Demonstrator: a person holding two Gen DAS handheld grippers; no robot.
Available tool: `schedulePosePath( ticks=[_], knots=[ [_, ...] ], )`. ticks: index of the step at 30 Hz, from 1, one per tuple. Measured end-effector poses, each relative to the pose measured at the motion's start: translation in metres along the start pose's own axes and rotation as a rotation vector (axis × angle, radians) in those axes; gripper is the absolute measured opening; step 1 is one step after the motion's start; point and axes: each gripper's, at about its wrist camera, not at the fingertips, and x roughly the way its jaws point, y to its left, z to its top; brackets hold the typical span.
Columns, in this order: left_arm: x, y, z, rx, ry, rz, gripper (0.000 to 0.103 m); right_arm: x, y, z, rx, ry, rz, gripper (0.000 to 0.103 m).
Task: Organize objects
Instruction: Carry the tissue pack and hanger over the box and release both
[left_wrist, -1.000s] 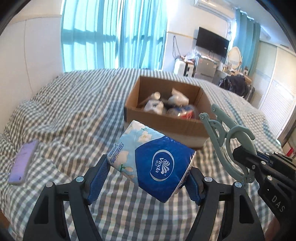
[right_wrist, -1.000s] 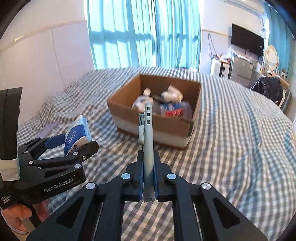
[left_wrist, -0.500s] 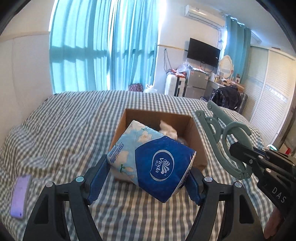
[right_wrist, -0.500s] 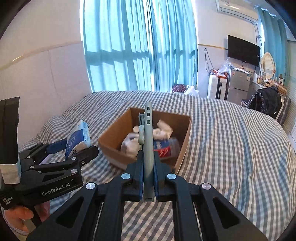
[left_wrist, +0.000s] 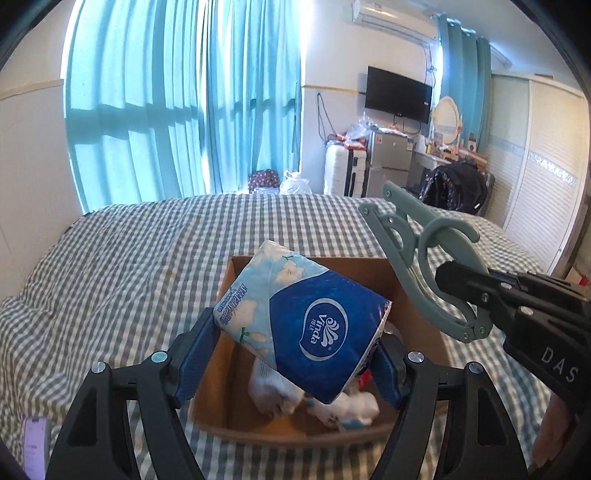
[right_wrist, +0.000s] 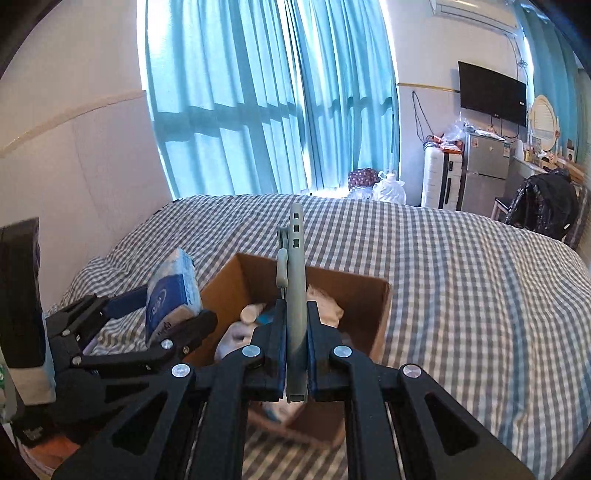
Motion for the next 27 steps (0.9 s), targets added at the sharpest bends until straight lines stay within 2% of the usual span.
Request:
schedulePosePath(
  ticks=[4, 11, 16, 20, 21, 22, 24, 25, 27],
  knots=[
    [0.026, -0.003, -0.004, 0.018, 0.030, -0.005, 0.076, 0.029, -0.009, 0.004, 0.015, 0.023, 0.007, 0.008],
    [0.058, -0.010, -0.023, 0.068, 0.086, -0.003, 0.077, 0.072, -0.024, -0.019, 0.039, 0.113, 0.003, 0.008],
    [0.067, -0.007, -0.033, 0.070, 0.126, 0.001, 0.078, 0.076, -0.028, -0.022, 0.050, 0.125, 0.002, 0.009],
    [0.064, -0.007, -0.040, 0.070, 0.158, -0.003, 0.085, 0.064, -0.031, -0.017, 0.062, 0.113, -0.013, 0.010],
    [0.060, -0.008, -0.042, 0.074, 0.155, -0.002, 0.085, 0.060, -0.032, -0.016, 0.065, 0.114, -0.018, 0.015],
    [0.055, -0.008, -0.044, 0.077, 0.150, -0.001, 0.087, 0.056, -0.034, -0.015, 0.071, 0.106, -0.024, 0.024],
    [0.046, -0.009, -0.046, 0.080, 0.140, 0.008, 0.095, 0.045, -0.034, -0.010, 0.082, 0.084, -0.034, 0.037],
    [0.041, -0.008, -0.045, 0.077, 0.130, 0.018, 0.100, 0.038, -0.034, -0.008, 0.083, 0.072, -0.035, 0.039],
    [0.032, -0.006, -0.042, 0.066, 0.112, 0.027, 0.101, 0.026, -0.030, -0.005, 0.075, 0.059, -0.039, 0.040]
  ],
)
